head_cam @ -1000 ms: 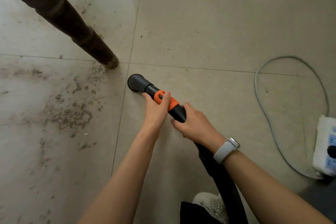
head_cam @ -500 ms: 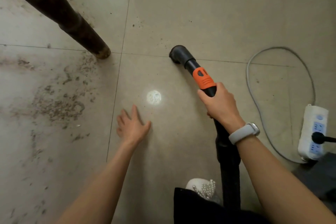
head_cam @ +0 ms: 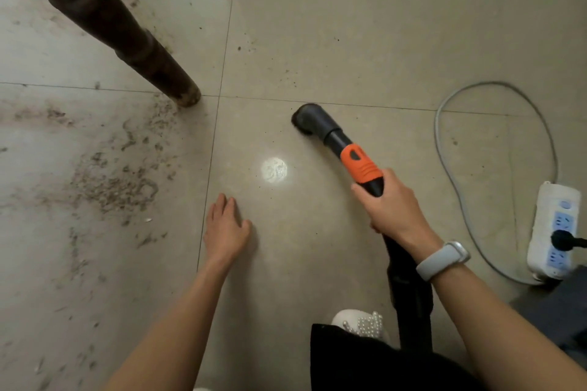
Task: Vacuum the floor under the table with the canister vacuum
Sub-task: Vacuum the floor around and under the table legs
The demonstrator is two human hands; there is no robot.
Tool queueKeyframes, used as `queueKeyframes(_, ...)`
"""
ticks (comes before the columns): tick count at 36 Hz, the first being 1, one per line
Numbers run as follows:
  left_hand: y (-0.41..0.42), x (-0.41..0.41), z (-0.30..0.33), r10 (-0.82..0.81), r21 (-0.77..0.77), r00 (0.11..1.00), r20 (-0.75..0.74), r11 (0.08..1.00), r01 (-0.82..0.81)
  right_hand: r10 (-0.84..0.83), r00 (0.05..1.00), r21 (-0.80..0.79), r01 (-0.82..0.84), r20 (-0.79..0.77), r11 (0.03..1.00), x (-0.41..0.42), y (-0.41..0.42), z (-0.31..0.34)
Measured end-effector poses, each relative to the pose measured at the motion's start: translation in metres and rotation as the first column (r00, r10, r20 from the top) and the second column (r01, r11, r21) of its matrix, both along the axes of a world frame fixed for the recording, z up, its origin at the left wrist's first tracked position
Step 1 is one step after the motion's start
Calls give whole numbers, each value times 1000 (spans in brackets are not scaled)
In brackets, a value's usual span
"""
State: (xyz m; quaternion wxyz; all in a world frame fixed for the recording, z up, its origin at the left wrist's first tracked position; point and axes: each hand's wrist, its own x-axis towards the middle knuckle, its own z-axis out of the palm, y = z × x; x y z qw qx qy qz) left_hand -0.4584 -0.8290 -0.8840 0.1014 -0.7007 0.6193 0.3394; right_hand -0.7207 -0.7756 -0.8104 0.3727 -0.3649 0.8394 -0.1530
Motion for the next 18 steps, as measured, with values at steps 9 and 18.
queueKeyframes(9, 4, 8, -5, 1, -73, 999, -46, 997, -4, 394, 899, 62, -411, 192, 909, 60, 1, 5)
queueKeyframes(18, 18, 20, -8, -104, -77, 993, 62, 991, 108, 157, 961, 26, -167, 229, 986, 20, -14, 10)
